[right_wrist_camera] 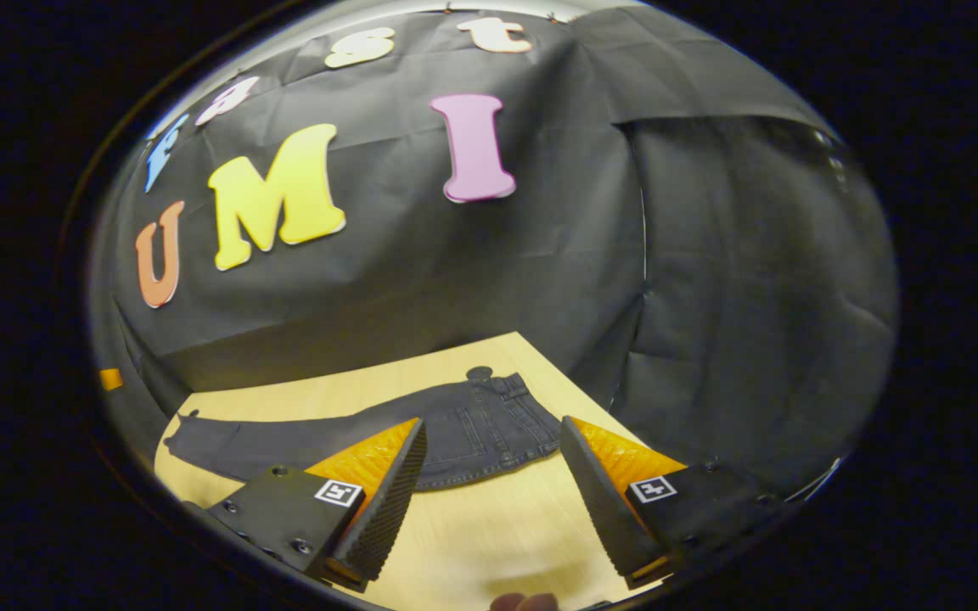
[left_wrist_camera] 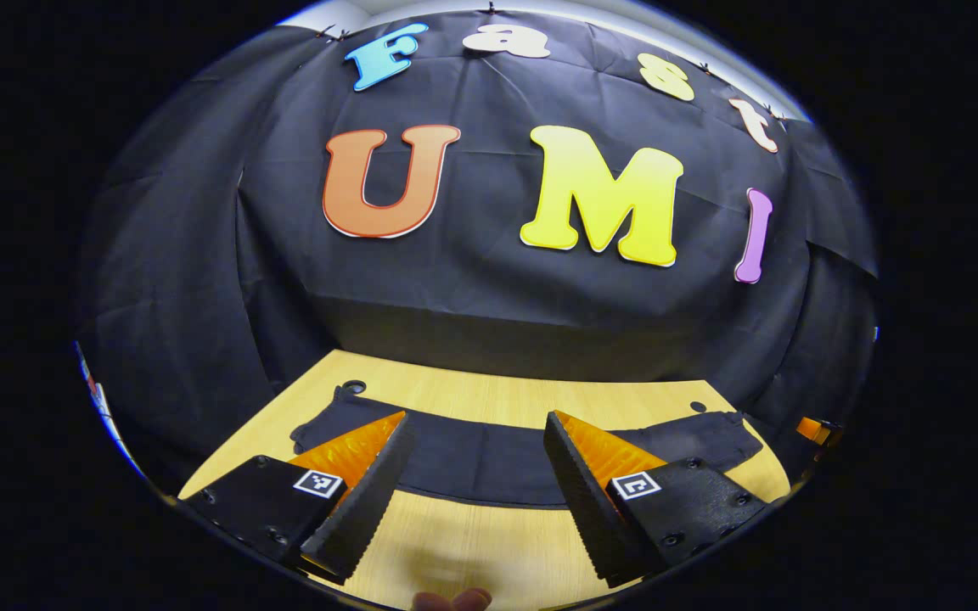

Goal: Grasp the waist and the cuffs of the jeans and fold them to make the two legs overlap; first hold the waist and fold one-third of the jeans toward the cuffs, then hold the cuffs and fold the remaining one-third in the same direction to finish folding.

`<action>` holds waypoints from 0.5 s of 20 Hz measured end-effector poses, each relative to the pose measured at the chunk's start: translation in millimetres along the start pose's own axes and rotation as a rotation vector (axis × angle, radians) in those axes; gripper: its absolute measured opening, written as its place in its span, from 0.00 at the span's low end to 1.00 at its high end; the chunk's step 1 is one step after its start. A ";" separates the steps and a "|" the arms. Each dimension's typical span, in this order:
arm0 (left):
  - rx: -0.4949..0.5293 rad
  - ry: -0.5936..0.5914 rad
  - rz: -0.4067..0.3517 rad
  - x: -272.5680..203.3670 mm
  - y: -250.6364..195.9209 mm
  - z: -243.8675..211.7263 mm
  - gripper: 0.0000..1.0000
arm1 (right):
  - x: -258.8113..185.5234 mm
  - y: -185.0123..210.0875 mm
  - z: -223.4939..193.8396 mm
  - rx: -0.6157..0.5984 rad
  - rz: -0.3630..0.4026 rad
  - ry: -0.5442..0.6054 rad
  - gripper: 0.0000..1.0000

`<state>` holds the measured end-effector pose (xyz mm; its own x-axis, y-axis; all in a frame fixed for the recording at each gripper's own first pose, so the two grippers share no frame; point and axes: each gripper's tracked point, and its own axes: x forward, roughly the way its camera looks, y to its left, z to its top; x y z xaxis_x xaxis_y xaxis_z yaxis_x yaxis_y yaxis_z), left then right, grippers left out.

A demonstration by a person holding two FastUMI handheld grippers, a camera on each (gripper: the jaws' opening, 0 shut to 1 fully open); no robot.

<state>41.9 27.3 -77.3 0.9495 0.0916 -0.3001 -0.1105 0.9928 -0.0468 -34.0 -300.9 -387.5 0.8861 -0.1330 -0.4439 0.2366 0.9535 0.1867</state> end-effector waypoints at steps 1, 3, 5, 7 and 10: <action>0.027 0.008 0.004 1.6 -1.8 -0.1 0.99 | 18.5 -9.6 -9.0 0.026 -0.009 0.027 0.98; 0.042 0.037 0.017 1.1 -3.6 -3.6 0.99 | 53.0 -27.6 -22.0 0.066 -0.029 0.059 0.98; 0.011 0.067 0.037 0.6 -1.9 -8.7 0.99 | 83.7 -40.5 -37.8 0.109 -0.047 0.091 0.93; -0.018 0.119 0.052 0.7 0.4 -21.4 0.99 | 110.3 -51.5 -47.2 0.133 -0.058 0.118 0.93; -0.031 0.154 0.114 -1.4 16.2 -28.8 0.99 | 141.0 -61.9 -54.4 0.129 -0.076 0.135 0.93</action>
<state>30.4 41.1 -105.0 0.8744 0.1884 -0.4471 -0.2266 0.9734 -0.0330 54.7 -364.0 -509.4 0.8040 -0.1576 -0.5733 0.3578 0.8983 0.2548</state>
